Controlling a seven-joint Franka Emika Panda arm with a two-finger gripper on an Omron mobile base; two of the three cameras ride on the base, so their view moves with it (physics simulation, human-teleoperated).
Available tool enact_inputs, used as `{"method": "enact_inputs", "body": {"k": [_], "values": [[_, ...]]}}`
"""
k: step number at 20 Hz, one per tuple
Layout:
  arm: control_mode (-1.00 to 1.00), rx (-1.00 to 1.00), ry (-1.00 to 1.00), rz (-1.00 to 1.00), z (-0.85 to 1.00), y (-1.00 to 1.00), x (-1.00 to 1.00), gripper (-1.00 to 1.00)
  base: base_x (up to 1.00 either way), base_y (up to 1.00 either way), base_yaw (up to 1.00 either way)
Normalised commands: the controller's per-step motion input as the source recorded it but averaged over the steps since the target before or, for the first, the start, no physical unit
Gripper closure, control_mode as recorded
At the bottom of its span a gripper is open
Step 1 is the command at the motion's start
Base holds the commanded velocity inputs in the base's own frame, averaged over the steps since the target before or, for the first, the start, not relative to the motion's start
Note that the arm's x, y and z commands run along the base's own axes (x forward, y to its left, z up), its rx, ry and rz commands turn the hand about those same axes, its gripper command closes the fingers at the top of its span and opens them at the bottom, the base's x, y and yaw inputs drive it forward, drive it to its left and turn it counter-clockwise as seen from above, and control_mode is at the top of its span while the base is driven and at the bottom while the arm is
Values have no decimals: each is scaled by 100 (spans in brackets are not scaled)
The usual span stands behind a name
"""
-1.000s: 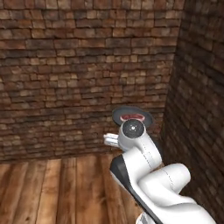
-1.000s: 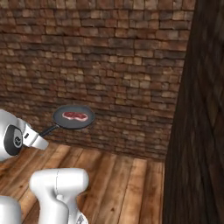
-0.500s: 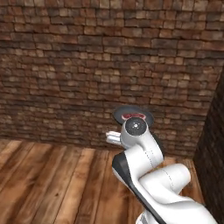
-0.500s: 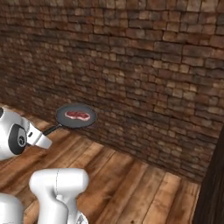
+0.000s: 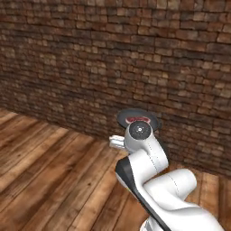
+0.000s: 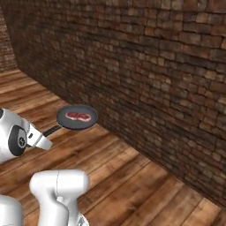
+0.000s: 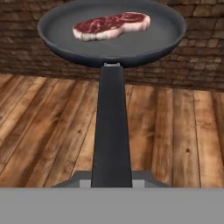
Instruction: Pick up the pan with the steak in it and place it on the dining table. Then place the steak on the plate.
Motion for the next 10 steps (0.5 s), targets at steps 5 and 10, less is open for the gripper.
{"method": "enact_inputs", "body": {"k": [5,10], "values": [[100,0,0,0,0,0,0,100,0,0,50],[100,0,0,0,0,0,0,100,0,0,50]]}}
